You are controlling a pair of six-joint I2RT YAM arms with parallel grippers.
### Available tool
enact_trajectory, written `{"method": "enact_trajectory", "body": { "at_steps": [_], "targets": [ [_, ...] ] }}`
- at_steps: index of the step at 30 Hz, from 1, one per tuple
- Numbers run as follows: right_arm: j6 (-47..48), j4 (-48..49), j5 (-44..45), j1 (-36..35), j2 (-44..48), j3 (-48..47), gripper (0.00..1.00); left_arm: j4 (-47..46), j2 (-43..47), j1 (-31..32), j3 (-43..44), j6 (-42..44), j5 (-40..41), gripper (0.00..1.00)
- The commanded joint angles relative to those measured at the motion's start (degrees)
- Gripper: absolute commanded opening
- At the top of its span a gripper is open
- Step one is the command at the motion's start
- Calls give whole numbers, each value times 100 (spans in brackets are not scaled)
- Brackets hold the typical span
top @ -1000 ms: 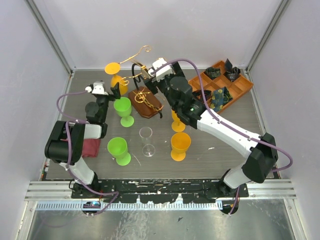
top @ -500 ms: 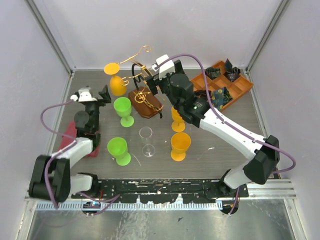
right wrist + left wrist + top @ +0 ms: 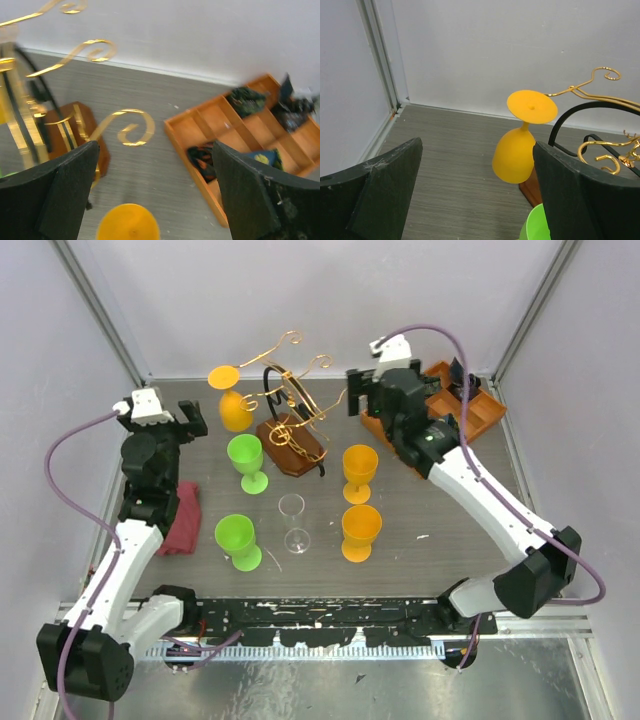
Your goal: Place the wine glass upside down on the wine glass rack
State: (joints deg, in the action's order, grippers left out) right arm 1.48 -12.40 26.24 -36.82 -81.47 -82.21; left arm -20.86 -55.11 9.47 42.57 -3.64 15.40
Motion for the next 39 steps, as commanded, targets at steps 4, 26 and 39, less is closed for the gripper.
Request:
{"method": "enact_trajectory", "body": {
  "at_steps": [4, 26, 39],
  "targets": [
    [-730, -371, -424, 452, 556, 219, 100, 1472, 79, -16, 508, -230, -283, 98],
    [-313, -508, -299, 448, 601, 152, 99, 2146, -1453, 186, 973, -469, -960, 81],
    [-350, -509, -359, 450, 570, 142, 99, 2140, -2159, 421, 937, -492, -932, 66]
  ]
}}
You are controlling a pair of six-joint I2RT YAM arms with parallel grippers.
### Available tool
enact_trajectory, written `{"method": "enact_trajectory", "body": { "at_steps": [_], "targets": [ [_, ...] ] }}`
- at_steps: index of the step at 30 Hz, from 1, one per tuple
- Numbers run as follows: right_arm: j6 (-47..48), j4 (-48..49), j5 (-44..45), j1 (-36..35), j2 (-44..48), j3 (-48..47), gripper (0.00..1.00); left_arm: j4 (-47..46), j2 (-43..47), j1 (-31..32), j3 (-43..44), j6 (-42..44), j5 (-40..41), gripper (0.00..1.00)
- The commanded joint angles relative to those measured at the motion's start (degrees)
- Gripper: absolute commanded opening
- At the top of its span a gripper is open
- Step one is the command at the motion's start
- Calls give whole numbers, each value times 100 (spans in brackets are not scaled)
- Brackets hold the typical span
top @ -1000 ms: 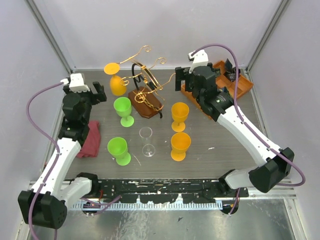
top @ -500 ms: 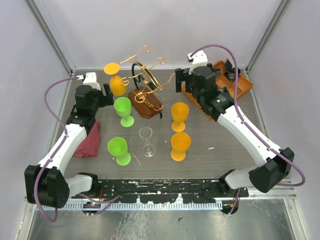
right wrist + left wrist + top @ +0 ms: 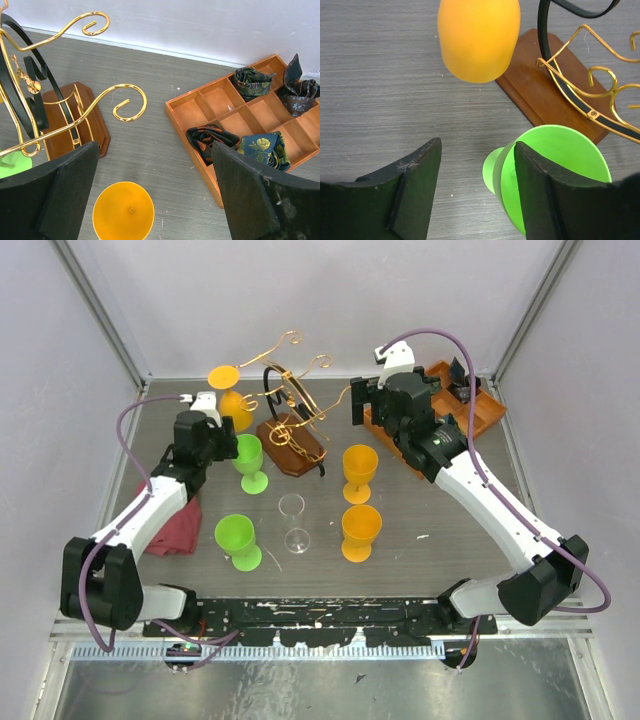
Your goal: Place the wine glass upside down on the wine glass rack
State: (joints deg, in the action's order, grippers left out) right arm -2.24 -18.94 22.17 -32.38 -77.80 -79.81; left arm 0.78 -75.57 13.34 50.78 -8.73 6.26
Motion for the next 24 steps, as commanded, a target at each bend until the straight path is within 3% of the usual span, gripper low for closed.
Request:
{"method": "enact_trajectory", "body": {
  "at_steps": [1, 5, 15, 24],
  "targets": [
    [19, 145, 56, 4, 207, -94, 99, -31, -142, 36, 115, 8, -33, 64],
    [26, 145, 134, 9, 237, -68, 99, -34, -234, 38, 105, -14, -144, 52],
    [6, 158, 147, 6, 173, -70, 99, 268, 6, 52, 207, -16, -107, 2],
    [-52, 162, -30, 4, 116, -201, 99, 1612, 1187, 49, 843, 196, 520, 0]
  ]
}}
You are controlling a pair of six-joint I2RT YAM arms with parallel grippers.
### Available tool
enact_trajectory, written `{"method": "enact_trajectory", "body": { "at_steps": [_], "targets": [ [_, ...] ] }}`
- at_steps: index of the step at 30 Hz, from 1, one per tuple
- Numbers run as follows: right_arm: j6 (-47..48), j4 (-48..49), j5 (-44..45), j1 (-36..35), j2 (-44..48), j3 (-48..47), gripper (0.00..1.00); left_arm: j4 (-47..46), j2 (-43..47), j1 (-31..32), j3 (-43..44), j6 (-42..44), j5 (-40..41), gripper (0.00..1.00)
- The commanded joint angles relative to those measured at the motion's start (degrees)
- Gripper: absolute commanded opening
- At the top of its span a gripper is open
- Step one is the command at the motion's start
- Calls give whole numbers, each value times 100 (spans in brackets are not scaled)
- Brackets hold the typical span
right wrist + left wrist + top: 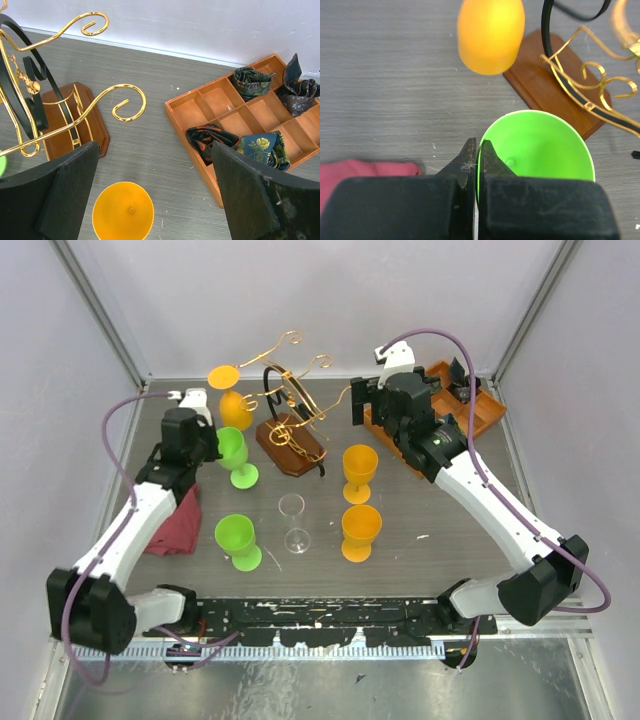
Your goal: Place the wine glass upside down on the wine glass rack
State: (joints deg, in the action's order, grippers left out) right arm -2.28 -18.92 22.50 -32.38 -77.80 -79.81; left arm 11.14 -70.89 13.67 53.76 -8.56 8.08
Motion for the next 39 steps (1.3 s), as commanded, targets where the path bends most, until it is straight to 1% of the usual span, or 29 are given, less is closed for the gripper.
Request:
{"method": "enact_trajectory", "body": {
  "at_steps": [1, 6, 9, 11, 15, 19, 24, 27, 30, 32, 34, 36, 39],
  "targets": [
    [-60, 160, -87, 4, 104, -231, 99, 690, 899, 15, 631, 225, 442, 0],
    [-96, 160, -277, -2, -12, -400, 98, 1071, 1723, 12, 1073, 631, 933, 0],
    [-198, 67, -435, -5, -117, -589, 98, 1494, 1929, 9, 1486, 787, 1073, 0],
    [-273, -6, -565, -5, -190, -732, 98, 1620, 1994, 9, 1707, 840, 1077, 0],
    [-529, -16, -933, -2, -213, -993, 98, 1194, 2207, 11, 1876, 843, 735, 0],
    [-1055, -8, -1644, -1, -197, -1440, 98, 250, 2334, 9, 1840, 800, 145, 0],
    [-1968, 251, -2347, -5, -141, -1820, 99, -1894, 2421, 14, 1293, 485, -582, 0],
    [-2509, 391, -2707, -5, -160, -1988, 99, -2798, 2187, 21, 1151, 369, -925, 0],
    [-3045, 628, -3105, 0, -209, -2046, 99, -3981, 1943, 25, 851, 218, -1139, 0],
    [-3404, 880, -3371, -5, -261, -2041, 99, -4800, 1756, 80, 653, 141, -1162, 0],
    [-3813, 1097, -3595, -5, -323, -2007, 99, -5384, 1616, 216, 508, 142, -1047, 0],
    [-4241, 1486, -3802, 2, -345, -1851, 99, -5790, 1500, 424, 412, 202, -776, 0],
    [-4931, 2244, -4109, 4, -328, -1493, 99, -6294, 1386, 823, 269, 631, -448, 0]
  ]
}}
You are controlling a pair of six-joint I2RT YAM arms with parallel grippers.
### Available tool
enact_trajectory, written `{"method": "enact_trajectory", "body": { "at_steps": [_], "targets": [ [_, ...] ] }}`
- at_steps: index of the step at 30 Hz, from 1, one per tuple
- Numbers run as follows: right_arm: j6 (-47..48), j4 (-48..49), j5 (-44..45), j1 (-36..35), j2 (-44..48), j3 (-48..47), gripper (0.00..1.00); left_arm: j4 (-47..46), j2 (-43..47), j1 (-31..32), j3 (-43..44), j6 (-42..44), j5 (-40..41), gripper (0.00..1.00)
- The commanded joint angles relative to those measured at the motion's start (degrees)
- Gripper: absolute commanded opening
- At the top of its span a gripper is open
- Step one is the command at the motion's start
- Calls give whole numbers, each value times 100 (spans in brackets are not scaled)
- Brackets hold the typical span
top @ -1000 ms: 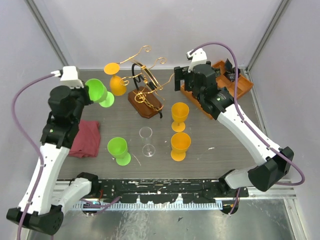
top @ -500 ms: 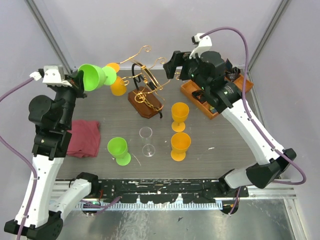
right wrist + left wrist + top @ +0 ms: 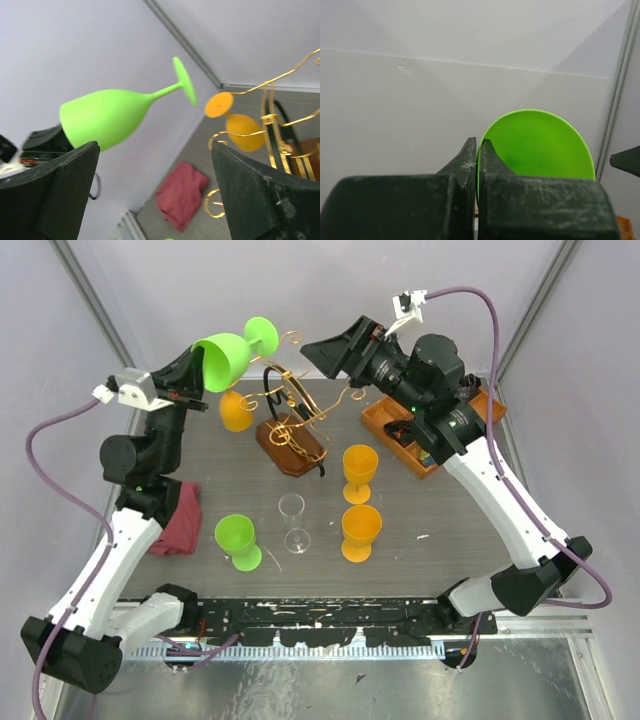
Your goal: Place the wine glass upside down on the wine glass rack
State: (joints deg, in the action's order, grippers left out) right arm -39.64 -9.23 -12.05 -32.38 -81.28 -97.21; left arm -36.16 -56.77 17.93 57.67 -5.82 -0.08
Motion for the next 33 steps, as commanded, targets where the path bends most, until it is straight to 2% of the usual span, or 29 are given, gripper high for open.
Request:
{"method": "enact_trajectory", "body": {
  "at_steps": [1, 7, 10, 25, 33],
  "targets": [
    [-1430, 1486, -761, 4, -18, 364, 99, -1776, -66, 543, -194, 557, 450, 0],
    [-2211, 1917, -1091, 4, -280, 404, 98, -3865, -674, 1174, -760, 1826, 454, 0],
    [-2344, 2160, -1072, 4, -275, 485, 98, -4415, -979, 1365, -891, 2158, 401, 0],
    [-2814, 2694, -970, 92, -453, 642, 92, -4584, -1043, 1628, -1020, 2281, 56, 0],
    [-3566, 3254, -1192, 92, -984, 413, 82, -4584, -1042, 1727, -1092, 2283, 52, 0]
  ]
}}
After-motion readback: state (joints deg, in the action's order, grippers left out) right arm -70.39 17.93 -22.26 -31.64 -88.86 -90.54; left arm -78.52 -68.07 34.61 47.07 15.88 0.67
